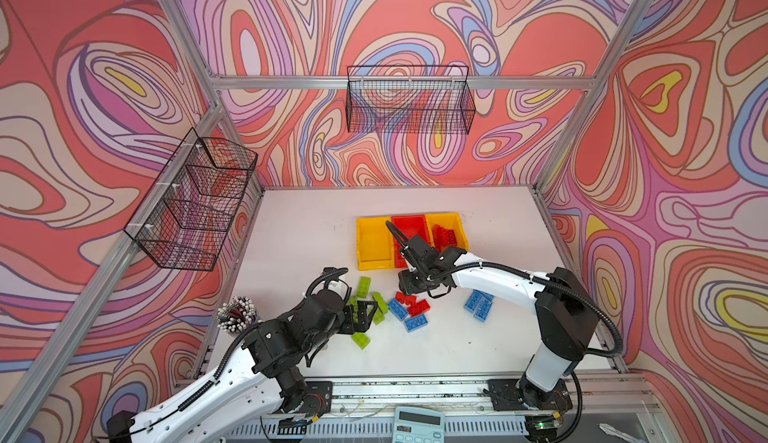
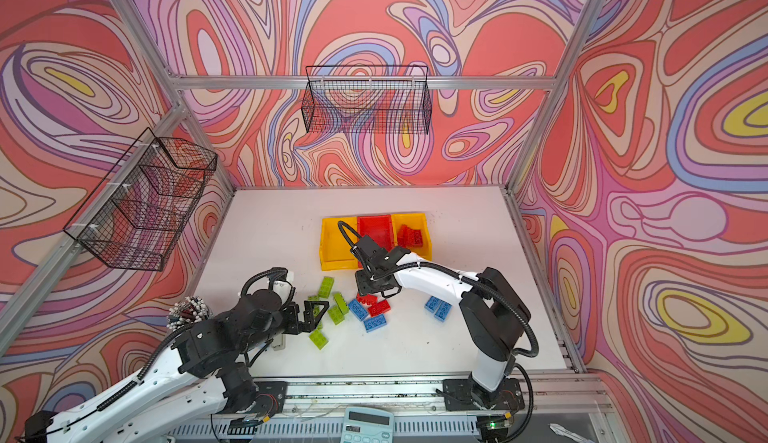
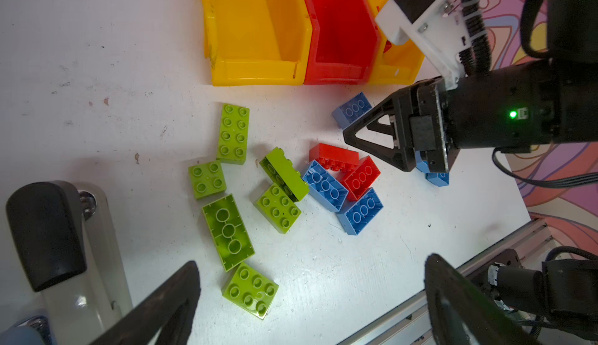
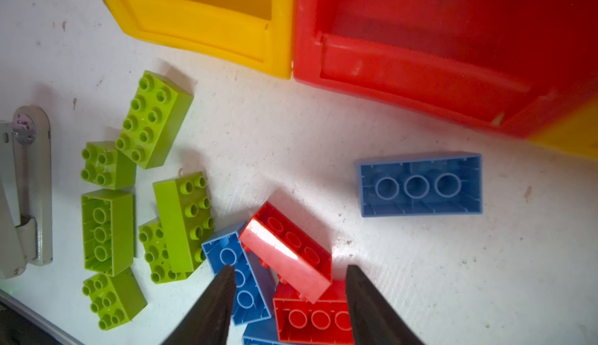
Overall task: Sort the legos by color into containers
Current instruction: 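Move the right gripper to the red brick among the blue bricks and grasp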
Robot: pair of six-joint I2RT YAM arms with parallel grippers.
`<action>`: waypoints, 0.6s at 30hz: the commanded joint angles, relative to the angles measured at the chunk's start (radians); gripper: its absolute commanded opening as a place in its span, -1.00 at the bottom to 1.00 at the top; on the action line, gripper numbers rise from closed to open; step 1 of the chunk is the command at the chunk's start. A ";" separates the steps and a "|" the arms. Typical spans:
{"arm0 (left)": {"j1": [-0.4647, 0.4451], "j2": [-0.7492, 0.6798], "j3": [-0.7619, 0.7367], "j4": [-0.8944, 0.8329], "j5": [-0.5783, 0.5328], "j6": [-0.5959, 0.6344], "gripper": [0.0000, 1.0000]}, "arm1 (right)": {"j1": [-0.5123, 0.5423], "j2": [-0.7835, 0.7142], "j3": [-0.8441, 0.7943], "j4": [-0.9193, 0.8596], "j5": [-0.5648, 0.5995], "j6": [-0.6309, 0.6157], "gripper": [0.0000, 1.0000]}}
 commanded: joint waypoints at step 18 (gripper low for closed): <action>0.004 -0.044 -0.013 -0.071 -0.090 -0.094 1.00 | 0.024 0.132 -0.027 0.014 0.026 -0.091 -0.08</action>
